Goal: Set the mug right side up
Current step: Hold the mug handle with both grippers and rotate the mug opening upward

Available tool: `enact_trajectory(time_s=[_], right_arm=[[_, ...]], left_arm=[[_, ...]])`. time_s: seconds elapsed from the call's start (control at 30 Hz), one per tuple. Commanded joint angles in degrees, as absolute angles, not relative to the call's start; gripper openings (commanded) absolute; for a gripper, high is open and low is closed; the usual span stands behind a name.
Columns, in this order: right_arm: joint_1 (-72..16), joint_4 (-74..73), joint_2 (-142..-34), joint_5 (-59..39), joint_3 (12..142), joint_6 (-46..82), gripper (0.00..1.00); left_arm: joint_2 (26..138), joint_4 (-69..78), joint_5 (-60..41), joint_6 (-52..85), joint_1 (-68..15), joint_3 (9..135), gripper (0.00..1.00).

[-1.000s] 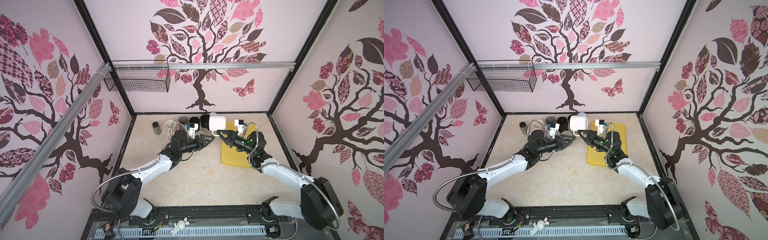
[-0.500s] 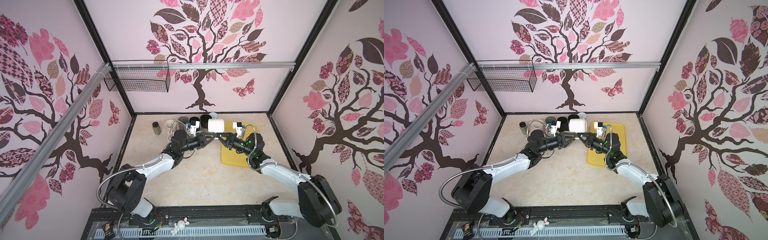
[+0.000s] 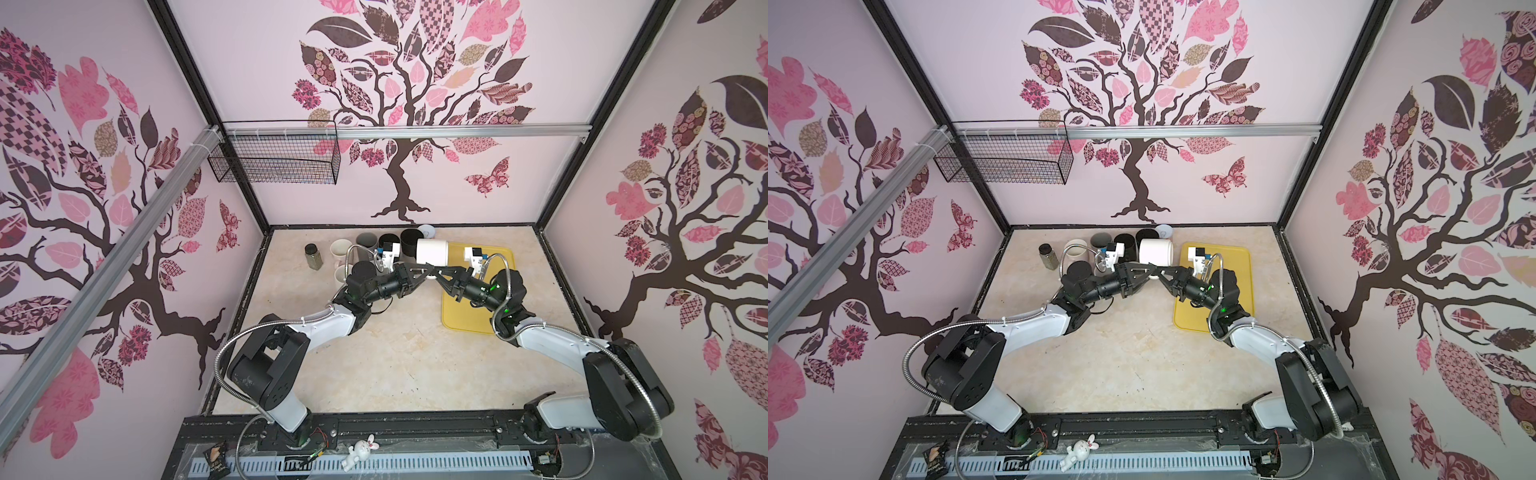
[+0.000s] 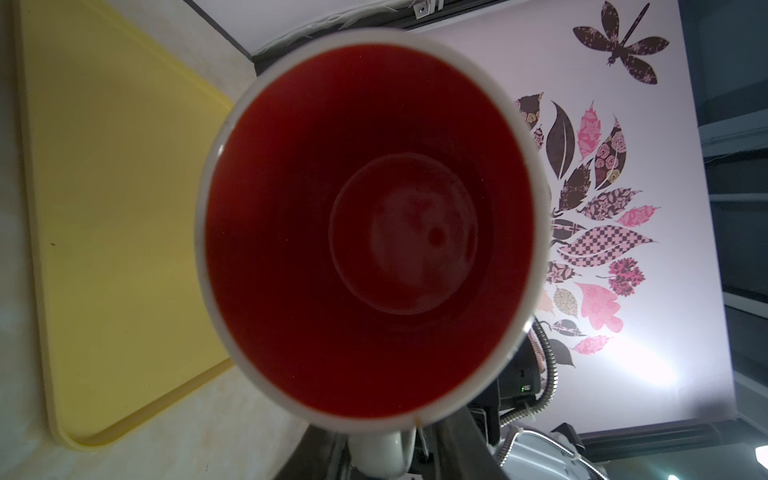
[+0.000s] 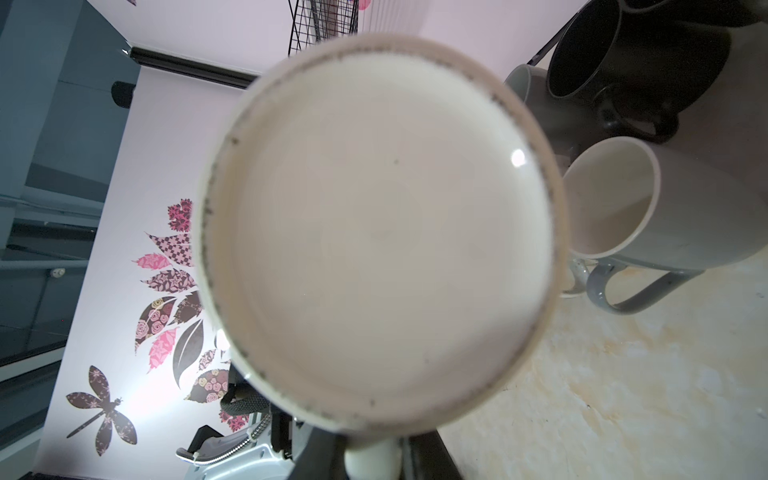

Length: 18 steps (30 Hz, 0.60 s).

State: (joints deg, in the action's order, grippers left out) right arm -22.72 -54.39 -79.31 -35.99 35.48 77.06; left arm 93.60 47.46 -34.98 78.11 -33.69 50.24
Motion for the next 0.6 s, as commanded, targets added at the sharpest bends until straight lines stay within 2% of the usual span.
enact_trajectory(time_s=[0.0, 0.23, 0.47, 0.57], right_arm=[[-23.3, -63.6, -79.0, -37.5, 36.6, 77.5, 0.00], [-23.3, -53.9, -74.7, -35.5, 37.4, 70.3, 0.00], [-23.4, -53.4, -75.3, -35.4, 37.9, 68.9, 0.00], [-23.4, -51.6, -74.8, -34.8, 38.1, 67.6, 0.00]], left_arm=[[93.8, 48.5, -34.8, 78.6, -33.8, 52.7, 0.24], [90.1, 34.0, -30.3, 72.5, -33.8, 51.4, 0.27], [90.0, 32.2, -31.5, 71.9, -33.9, 51.6, 0.26], [89.1, 30.3, -30.8, 70.9, -33.9, 51.3, 0.33]])
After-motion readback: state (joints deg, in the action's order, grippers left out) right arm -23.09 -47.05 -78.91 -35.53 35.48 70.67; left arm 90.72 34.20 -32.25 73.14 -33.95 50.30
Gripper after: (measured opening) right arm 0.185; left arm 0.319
